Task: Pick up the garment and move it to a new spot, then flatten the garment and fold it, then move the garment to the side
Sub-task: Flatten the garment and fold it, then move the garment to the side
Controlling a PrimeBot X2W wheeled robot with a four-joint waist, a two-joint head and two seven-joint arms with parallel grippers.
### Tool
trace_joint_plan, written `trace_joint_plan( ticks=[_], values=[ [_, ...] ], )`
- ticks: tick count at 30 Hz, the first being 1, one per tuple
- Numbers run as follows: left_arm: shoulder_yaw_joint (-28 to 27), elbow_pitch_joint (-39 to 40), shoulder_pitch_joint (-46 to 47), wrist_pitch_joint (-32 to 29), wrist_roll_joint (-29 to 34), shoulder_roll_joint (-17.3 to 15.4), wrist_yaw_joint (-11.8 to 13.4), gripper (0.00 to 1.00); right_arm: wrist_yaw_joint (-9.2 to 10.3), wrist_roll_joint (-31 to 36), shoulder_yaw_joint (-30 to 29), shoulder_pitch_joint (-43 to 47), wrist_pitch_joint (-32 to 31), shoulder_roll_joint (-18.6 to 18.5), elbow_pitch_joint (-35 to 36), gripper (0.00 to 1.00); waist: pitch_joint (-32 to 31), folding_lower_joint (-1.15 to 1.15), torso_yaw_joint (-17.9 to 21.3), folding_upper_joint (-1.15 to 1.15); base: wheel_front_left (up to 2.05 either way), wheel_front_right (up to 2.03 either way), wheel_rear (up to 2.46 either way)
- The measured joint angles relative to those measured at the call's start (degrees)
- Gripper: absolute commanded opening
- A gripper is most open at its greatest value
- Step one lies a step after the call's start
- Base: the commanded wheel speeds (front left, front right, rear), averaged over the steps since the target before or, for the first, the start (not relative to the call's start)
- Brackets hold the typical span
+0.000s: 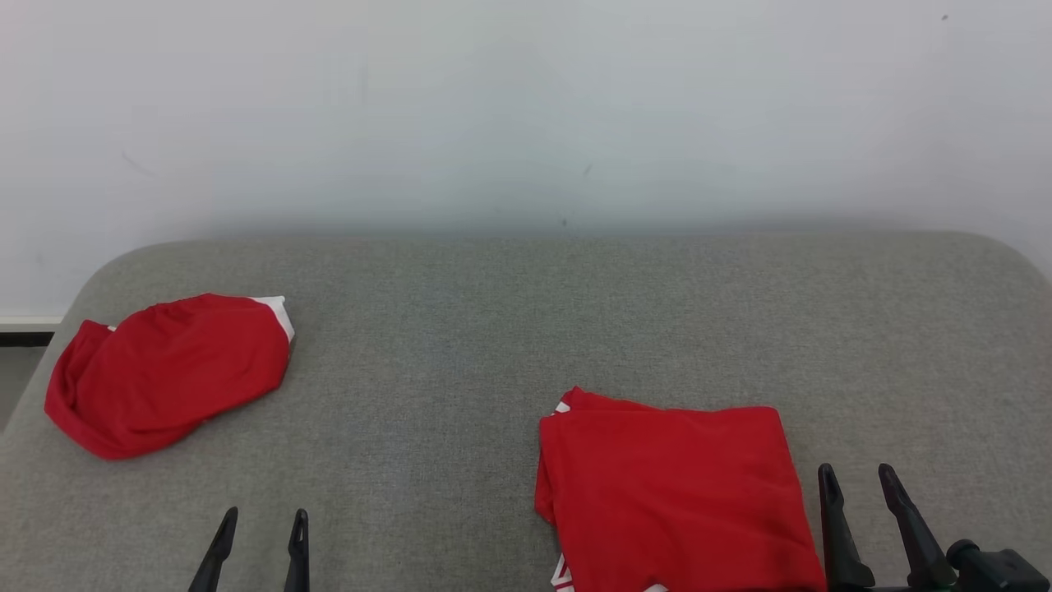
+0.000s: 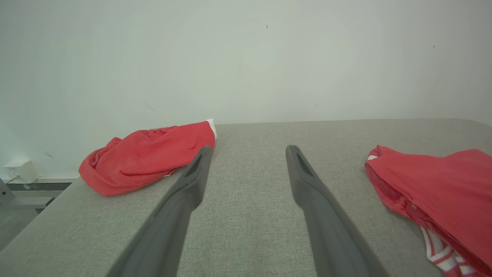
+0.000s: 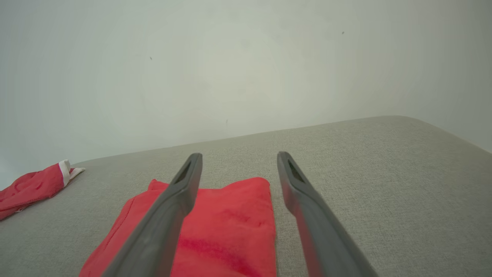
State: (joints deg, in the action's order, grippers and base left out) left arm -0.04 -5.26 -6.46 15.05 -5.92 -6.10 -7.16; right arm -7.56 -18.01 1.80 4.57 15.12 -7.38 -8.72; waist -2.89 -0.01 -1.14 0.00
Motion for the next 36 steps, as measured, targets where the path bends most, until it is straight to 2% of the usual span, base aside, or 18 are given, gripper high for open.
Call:
trace_joint_plan(
  ticks=[19, 32, 36],
  values=[
    [1.66, 0.36, -0.63, 0.0, -1.67, -1.7, -0.34, 1.0, 0.0, 0.05, 0.57, 0.03, -0.23, -0.02, -1.4, 1.0, 0.21, 0.0, -0.7, 0.0, 0.0, 0.0, 0.0],
    [1.22, 0.14, -0.53, 0.0, -0.93, -1.43, 0.09, 1.0, 0.0, -0.98, 0.87, -0.23, -0.57, -0.11, -1.77, 1.0, 0.67, 0.0, -0.83, 0.0, 0.0, 0.0, 0.0],
    [1.21, -0.05, 0.14, 0.0, -0.47, -0.88, 0.11, 1.0, 0.0, -3.34, 1.13, -2.89, -2.09, -1.6, -2.72, 1.0, 1.49, 0.0, -1.04, 0.0, 0.0, 0.0, 0.0]
  ],
)
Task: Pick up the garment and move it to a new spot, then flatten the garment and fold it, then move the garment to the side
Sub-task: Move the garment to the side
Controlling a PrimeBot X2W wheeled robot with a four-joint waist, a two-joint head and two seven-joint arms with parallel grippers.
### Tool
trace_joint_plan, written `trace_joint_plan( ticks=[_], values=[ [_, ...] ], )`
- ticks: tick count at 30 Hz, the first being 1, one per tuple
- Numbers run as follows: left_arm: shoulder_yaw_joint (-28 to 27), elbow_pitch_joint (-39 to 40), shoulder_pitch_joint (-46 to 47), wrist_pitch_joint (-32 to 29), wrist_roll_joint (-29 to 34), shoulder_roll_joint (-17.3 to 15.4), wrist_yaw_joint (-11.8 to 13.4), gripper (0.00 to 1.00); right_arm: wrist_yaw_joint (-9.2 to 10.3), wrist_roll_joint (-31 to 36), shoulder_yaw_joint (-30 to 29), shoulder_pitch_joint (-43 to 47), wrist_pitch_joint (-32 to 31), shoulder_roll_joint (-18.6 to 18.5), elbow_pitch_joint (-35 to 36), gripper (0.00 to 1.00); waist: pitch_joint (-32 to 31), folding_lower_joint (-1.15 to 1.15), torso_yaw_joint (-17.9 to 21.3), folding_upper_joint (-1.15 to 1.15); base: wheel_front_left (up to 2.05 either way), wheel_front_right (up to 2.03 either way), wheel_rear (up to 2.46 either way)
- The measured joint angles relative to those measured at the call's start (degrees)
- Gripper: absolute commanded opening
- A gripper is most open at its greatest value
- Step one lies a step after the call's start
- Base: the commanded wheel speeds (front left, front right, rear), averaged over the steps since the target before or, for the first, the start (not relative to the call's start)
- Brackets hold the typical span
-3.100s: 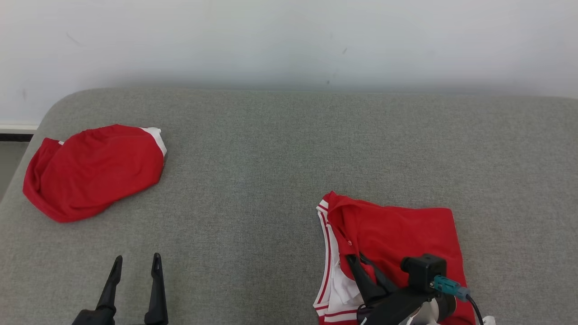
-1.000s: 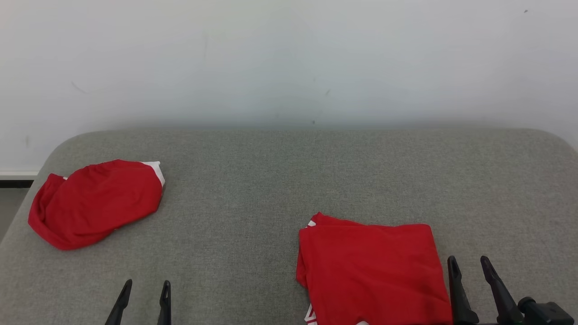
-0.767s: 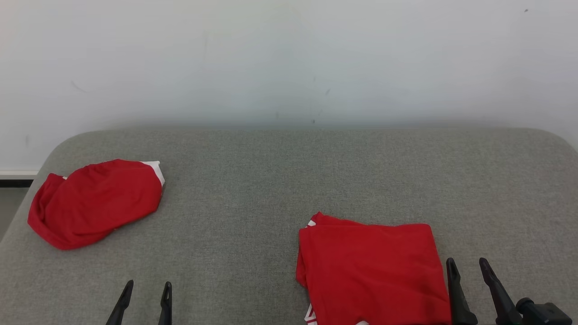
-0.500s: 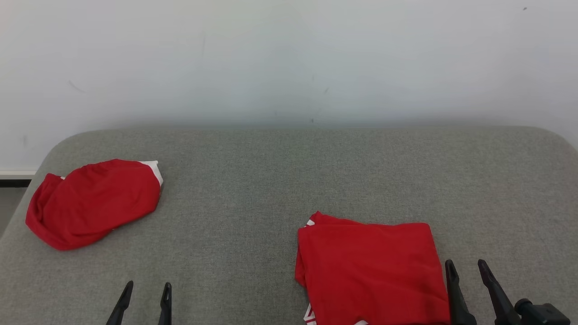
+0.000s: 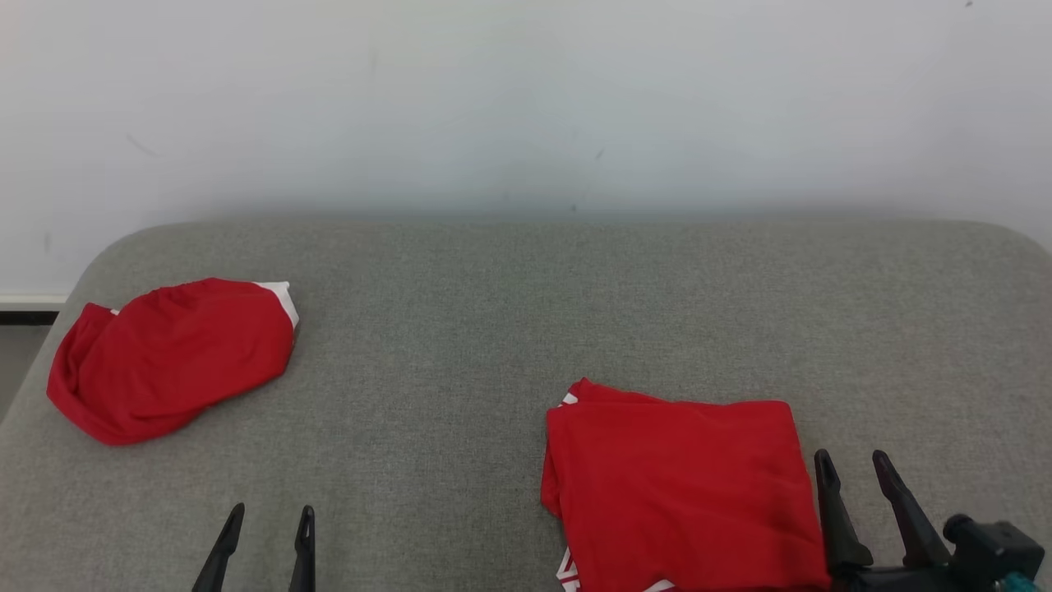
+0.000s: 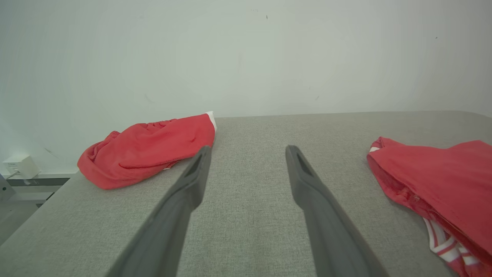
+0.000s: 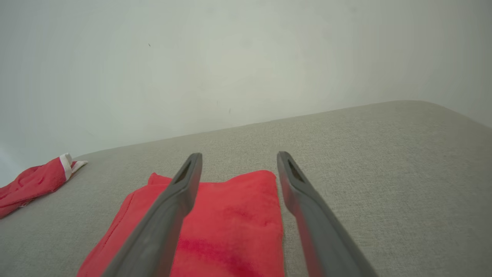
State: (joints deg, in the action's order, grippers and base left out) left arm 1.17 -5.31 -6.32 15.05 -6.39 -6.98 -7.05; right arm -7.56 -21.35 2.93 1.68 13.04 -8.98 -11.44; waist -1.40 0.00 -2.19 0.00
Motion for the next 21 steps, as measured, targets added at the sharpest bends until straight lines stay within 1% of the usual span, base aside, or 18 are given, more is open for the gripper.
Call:
trace_joint_plan(
  ticks=[8, 15, 21],
  values=[
    [0.71, -0.56, 2.09, 0.0, 0.26, 1.15, 0.0, 1.0, 0.0, -1.25, 1.37, -6.26, -3.52, -3.25, -6.76, 1.0, 1.94, 0.0, -1.0, 0.0, 0.0, 0.0, 0.0],
    [1.6, -0.93, 3.94, 0.0, 0.35, 1.67, -0.03, 1.0, 0.0, -1.26, 2.55, -11.96, -4.61, -4.36, -15.63, 1.0, 4.24, 0.01, -2.04, 0.0, 0.0, 0.0, 0.0],
    [1.7, -1.66, 5.39, 0.0, 0.34, 1.87, -0.07, 1.0, 0.0, -1.81, 3.18, -14.9, -4.36, -4.37, -23.17, 1.0, 5.74, 0.02, -3.03, 0.0, 0.0, 0.0, 0.0]
  ],
)
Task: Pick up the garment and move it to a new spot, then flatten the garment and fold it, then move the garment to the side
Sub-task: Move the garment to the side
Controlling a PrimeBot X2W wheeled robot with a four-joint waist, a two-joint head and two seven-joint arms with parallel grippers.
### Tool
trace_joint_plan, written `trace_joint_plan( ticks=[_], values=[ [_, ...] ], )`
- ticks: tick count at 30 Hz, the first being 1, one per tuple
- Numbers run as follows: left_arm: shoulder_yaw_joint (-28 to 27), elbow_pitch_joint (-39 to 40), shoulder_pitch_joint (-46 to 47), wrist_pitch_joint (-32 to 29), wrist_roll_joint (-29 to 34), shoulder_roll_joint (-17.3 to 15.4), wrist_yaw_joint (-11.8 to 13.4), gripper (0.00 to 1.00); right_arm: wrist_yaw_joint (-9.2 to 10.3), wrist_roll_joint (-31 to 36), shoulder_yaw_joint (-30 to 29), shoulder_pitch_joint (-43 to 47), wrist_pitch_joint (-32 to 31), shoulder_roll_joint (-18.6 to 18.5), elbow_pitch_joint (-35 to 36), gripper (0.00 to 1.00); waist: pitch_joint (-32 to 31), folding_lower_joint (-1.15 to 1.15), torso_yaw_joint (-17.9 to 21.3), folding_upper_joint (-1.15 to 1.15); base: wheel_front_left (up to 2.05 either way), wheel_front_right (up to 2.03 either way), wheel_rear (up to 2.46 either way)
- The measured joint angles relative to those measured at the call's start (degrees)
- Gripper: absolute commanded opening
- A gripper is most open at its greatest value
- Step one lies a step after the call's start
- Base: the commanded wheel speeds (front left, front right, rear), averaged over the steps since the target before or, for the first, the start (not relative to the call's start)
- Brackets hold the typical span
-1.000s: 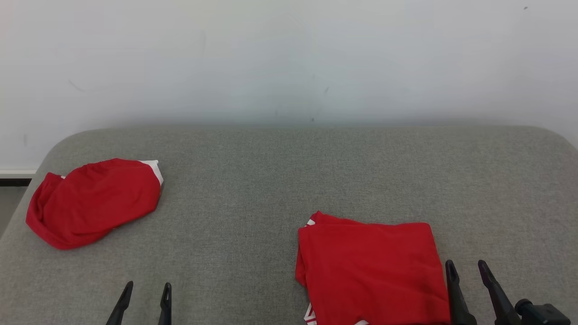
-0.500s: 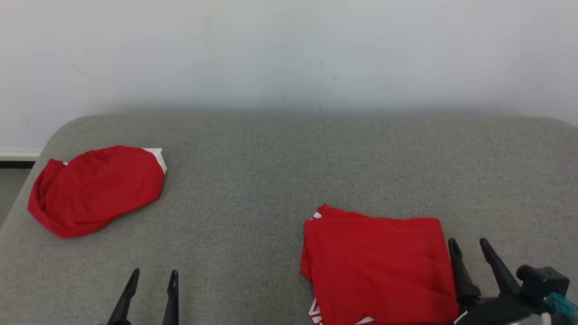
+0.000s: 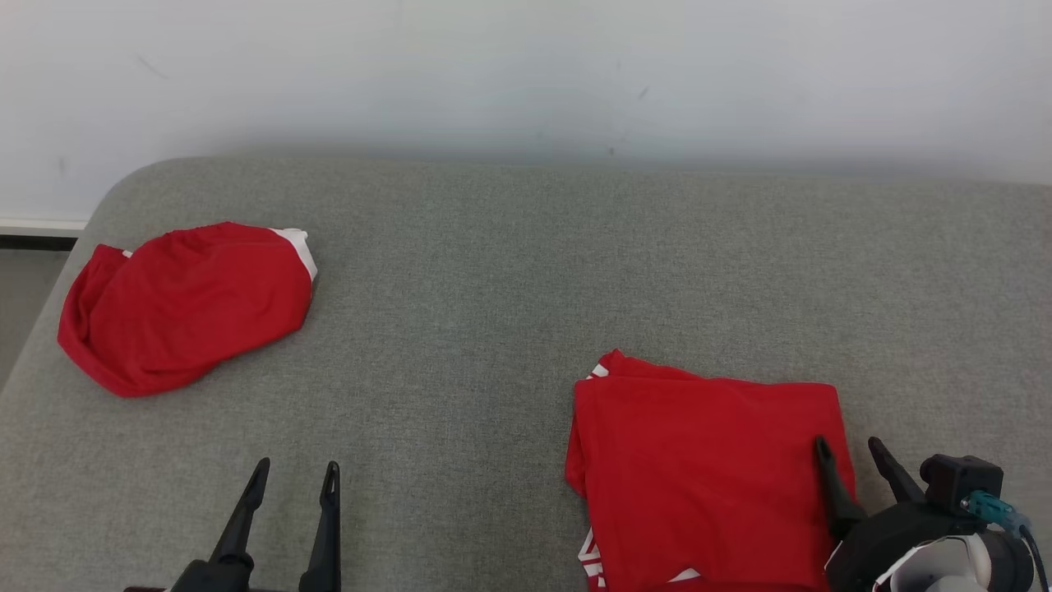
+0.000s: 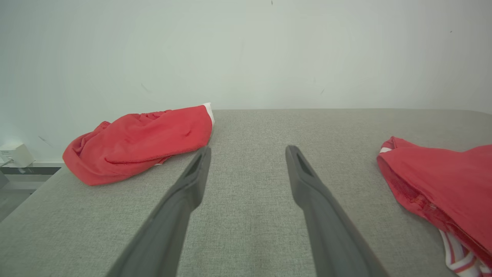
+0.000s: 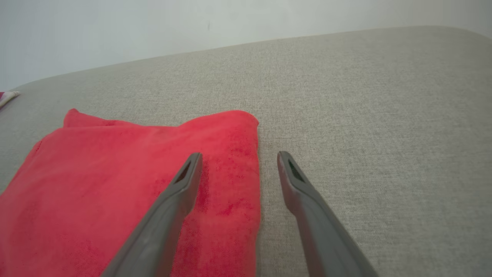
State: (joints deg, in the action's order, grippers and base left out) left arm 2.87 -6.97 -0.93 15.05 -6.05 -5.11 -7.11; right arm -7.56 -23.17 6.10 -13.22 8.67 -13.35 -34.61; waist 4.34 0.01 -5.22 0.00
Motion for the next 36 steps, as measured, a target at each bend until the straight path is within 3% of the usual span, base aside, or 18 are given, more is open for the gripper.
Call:
trace_joint_plan(
  ticks=[10, 11, 12, 13, 24, 36],
  values=[
    [-0.77, -0.3, 0.86, 0.0, 0.0, 0.15, -0.03, 1.0, 0.0, -3.0, 2.3, -1.22, 0.73, 1.51, -6.62, 1.0, 1.26, 0.0, -0.35, 0.0, 0.0, 0.0, 0.0],
    [-0.91, -0.29, 0.88, 0.0, 0.0, 0.15, -0.03, 1.0, 0.0, -3.46, 2.64, -1.22, 0.66, 1.69, -6.71, 0.47, 1.36, 0.0, -0.23, 0.0, 0.0, 0.0, 0.0],
    [-0.99, -0.27, 0.9, 0.0, 0.0, 0.19, -0.03, 1.0, 0.0, -3.99, 2.9, -1.24, 0.59, 1.76, -6.7, 0.37, 1.49, -0.01, -0.12, 0.0, 0.0, 0.0, 0.0],
    [-1.03, -0.27, 0.91, 0.0, 0.0, 0.23, -0.03, 1.0, 0.0, -4.5, 3.23, -1.34, 0.37, 1.81, -6.72, 0.0, 1.61, -0.01, 0.01, 0.0, 0.0, 0.0, 0.0],
    [-1.07, 0.37, 3.36, 0.0, 0.0, 0.86, -0.08, 1.0, 0.0, -5.49, 5.77, -9.56, -0.62, -1.27, -6.35, 0.0, 4.92, -0.01, 0.97, 0.0, 0.0, 0.0, 0.0],
    [-0.56, 3.74, 10.3, 0.0, 0.8, 0.6, -0.4, 1.0, 0.0, -3.98, 6.81, -28.06, -2.38, -9.17, -6.54, 0.0, 13.32, 0.0, 1.87, 0.0, 0.0, 0.0, 0.0]
  ],
)
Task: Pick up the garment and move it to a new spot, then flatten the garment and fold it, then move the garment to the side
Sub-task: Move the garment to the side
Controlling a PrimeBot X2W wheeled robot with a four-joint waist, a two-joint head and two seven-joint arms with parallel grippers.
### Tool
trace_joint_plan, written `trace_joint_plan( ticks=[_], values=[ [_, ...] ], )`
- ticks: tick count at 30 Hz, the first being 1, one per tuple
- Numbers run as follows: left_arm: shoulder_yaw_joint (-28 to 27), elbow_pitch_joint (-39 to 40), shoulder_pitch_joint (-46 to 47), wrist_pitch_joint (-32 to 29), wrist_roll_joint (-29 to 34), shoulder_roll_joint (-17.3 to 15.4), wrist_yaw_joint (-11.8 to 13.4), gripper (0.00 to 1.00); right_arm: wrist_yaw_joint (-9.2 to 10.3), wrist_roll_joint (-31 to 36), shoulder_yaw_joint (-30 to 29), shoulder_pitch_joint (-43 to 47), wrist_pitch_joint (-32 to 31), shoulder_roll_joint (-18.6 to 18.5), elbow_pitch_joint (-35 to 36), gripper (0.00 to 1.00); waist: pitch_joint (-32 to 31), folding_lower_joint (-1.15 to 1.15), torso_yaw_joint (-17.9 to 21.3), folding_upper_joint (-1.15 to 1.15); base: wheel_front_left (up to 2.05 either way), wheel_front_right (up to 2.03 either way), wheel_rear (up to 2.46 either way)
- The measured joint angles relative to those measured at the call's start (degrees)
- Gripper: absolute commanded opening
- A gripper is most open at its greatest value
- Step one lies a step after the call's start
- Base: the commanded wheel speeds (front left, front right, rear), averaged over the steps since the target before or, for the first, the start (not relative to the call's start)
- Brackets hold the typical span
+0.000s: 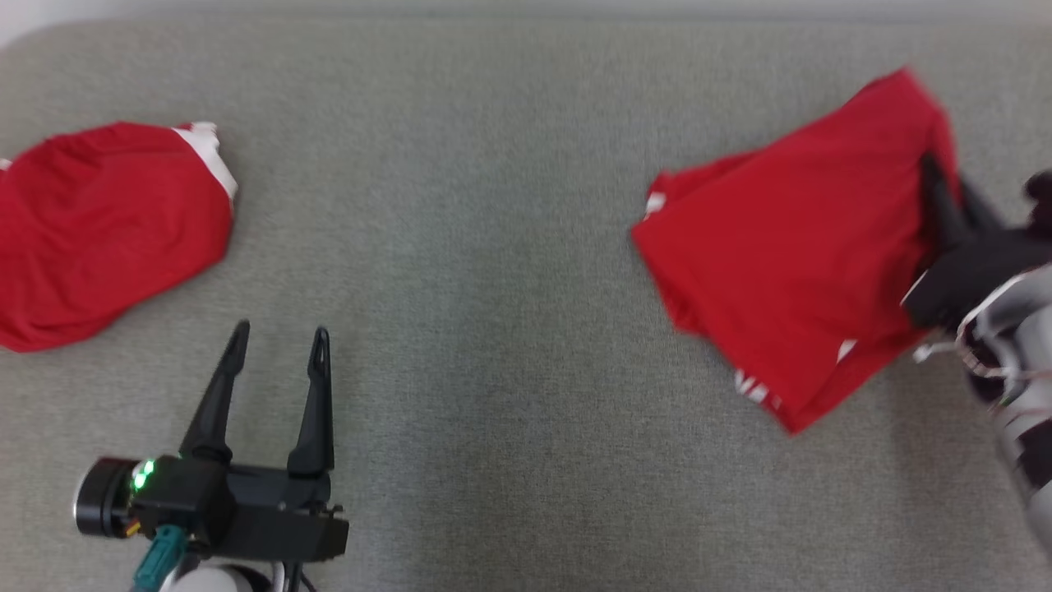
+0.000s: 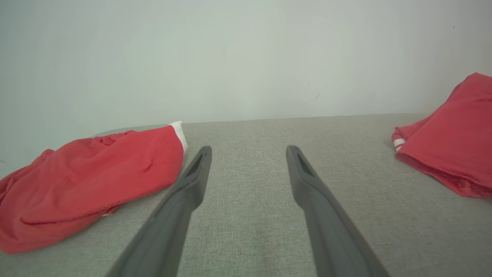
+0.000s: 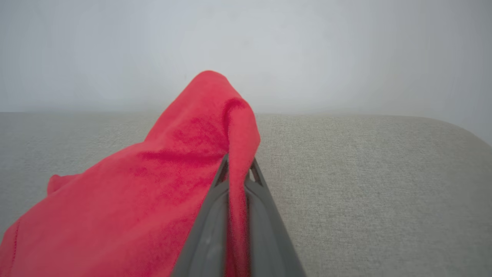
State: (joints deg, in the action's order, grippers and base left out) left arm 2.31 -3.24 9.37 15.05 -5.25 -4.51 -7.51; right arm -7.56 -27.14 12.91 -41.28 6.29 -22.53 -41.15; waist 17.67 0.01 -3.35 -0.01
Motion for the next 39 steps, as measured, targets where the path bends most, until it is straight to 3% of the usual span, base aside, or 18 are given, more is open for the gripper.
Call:
trace_joint_plan(
  ticks=[8, 21, 34, 38, 39],
  values=[
    [-0.16, 3.37, 3.99, 0.0, 0.14, -3.07, 0.0, 1.0, 0.0, 0.57, -1.03, -10.52, -0.69, -5.71, -0.02, 0.0, 8.09, 0.01, 1.7, 0.0, 0.0, 0.0, 0.0],
    [1.13, 4.82, 6.91, 0.01, 0.29, -8.87, 0.0, 1.0, 0.0, 3.22, -3.46, -17.91, -2.61, -14.39, -0.66, 0.0, 17.34, 0.0, 7.78, 0.0, 0.0, 0.0, 0.0],
    [1.25, 6.75, 7.16, 0.09, 0.65, -9.32, 0.01, 1.0, 0.0, 6.09, -3.19, -23.97, -5.88, -20.74, -2.59, 0.0, 20.93, -0.01, 9.11, 0.01, 0.0, 0.0, 0.0],
    [1.14, 7.16, 7.16, 0.24, 0.68, -9.29, 0.0, 1.0, 0.0, 6.2, -3.38, -24.89, -6.55, -21.12, -4.16, 0.0, 21.46, -0.01, 8.98, 0.01, 0.0, 0.0, 0.0],
    [1.14, 7.22, 7.16, 0.24, 0.68, -9.29, 0.0, 1.0, 0.0, 6.54, -3.31, -24.91, -6.53, -21.17, -4.49, 0.15, 21.59, -0.01, 8.94, 0.01, 0.0, 0.0, 0.0]
  ],
)
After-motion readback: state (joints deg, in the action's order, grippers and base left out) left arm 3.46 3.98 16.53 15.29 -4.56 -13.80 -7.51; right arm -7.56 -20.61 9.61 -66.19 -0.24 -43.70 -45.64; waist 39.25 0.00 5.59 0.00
